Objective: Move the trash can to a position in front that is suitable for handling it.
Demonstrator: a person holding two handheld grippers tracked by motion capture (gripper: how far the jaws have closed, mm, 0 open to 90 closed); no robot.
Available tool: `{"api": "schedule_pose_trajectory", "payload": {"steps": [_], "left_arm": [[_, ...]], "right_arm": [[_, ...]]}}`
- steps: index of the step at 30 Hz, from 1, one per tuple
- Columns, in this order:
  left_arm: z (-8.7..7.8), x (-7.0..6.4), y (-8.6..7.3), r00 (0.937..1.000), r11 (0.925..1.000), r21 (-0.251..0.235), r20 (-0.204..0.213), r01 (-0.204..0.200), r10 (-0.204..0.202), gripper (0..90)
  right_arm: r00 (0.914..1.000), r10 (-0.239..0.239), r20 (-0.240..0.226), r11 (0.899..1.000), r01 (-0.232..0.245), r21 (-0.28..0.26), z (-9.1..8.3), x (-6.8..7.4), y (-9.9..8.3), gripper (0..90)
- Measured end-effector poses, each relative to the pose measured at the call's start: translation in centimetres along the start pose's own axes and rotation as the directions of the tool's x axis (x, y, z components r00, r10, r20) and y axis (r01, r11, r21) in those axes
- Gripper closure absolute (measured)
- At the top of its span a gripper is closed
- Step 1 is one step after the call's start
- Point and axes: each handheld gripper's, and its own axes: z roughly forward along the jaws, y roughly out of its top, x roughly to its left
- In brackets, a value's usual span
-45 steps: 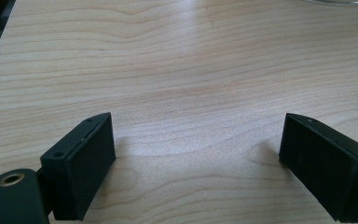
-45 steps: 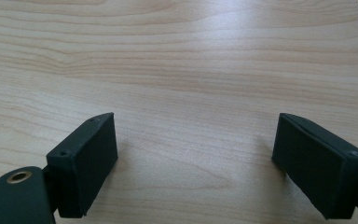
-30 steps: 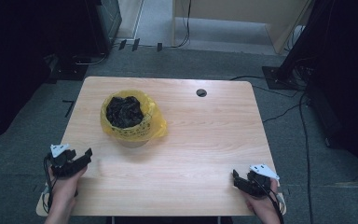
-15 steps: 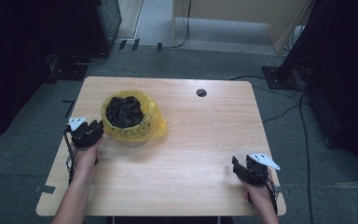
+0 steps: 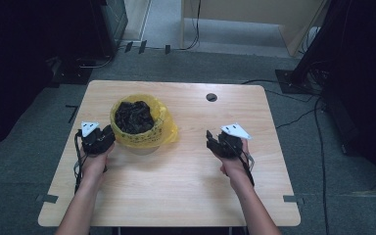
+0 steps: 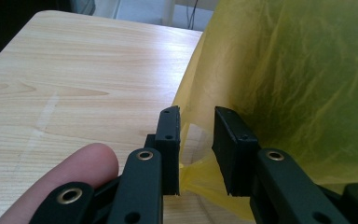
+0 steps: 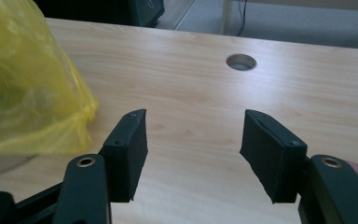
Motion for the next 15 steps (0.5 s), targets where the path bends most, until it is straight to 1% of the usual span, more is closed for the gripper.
{"api": "schedule_pose_trajectory", "payload": {"steps": [2, 4, 6, 8, 9, 11, 12, 13, 14, 15], "left_arm": [[-0.1, 0.0, 0.0, 1.0, 1.0, -0.002, 0.003, 0.002, -0.002, 71.9], [-0.1, -0.1, 0.0, 1.0, 1.0, -0.002, 0.001, 0.003, -0.003, 72.2], [-0.1, -0.2, -0.1, 1.0, 1.0, -0.004, -0.002, 0.008, -0.008, 72.5], [0.0, -0.4, -0.2, 0.9999, 0.9999, -0.004, -0.003, 0.011, -0.011, 72.5], [0.0, -0.6, -0.3, 0.9999, 0.9999, -0.005, -0.002, 0.013, -0.013, 72.5], [0.1, -0.7, -0.3, 1.0, 1.0, -0.001, 0.004, 0.005, -0.005, 72.5], [0.1, -0.8, -0.4, 1.0, 1.0, -0.001, 0.005, 0.005, -0.005, 72.5], [0.1, -0.8, -0.5, 1.0, 1.0, 0.002, 0.009, 0.001, -0.001, 72.5], [0.2, -0.9, -0.5, 0.9999, 1.0, 0.001, 0.014, 0.003, -0.003, 72.6], [0.2, -0.9, -0.6, 0.9998, 1.0, 0.005, 0.019, -0.004, 0.004, 73.2]], "right_arm": [[0.9999, 0.01, -0.011, 1.0, -0.01, 0.006, 1.1, 0.8, 1.0, 40.6], [0.9991, 0.036, -0.024, 0.999, -0.035, 0.012, 2.3, 1.6, 1.8, 39.7], [0.999, 0.043, -0.013, 0.999, -0.043, 0.014, 3.9, 2.8, 2.2, 39.0], [0.9994, 0.036, -0.001, 0.999, -0.036, 0.032, 5.6, 4.2, 2.4, 39.1], [0.9997, 0.023, 0.003, 0.999, -0.023, 0.038, 6.5, 5.0, 2.3, 40.5], [0.9999, -0.012, -0.003, 0.999, 0.012, 0.044, 8.0, 6.4, 2.3, 42.0], [0.9997, -0.021, -0.011, 0.999, 0.022, 0.041, 8.6, 7.1, 2.3, 43.7], [0.9996, -0.024, -0.015, 0.999, 0.024, 0.03, 9.1, 7.7, 2.4, 45.6], [0.9997, -0.015, -0.018, 1.0, 0.015, 0.026, 9.5, 8.3, 2.4, 46.7], [0.9997, -0.012, -0.024, 1.0, 0.012, 0.02, 9.8, 8.8, 2.4, 47.5]]}}
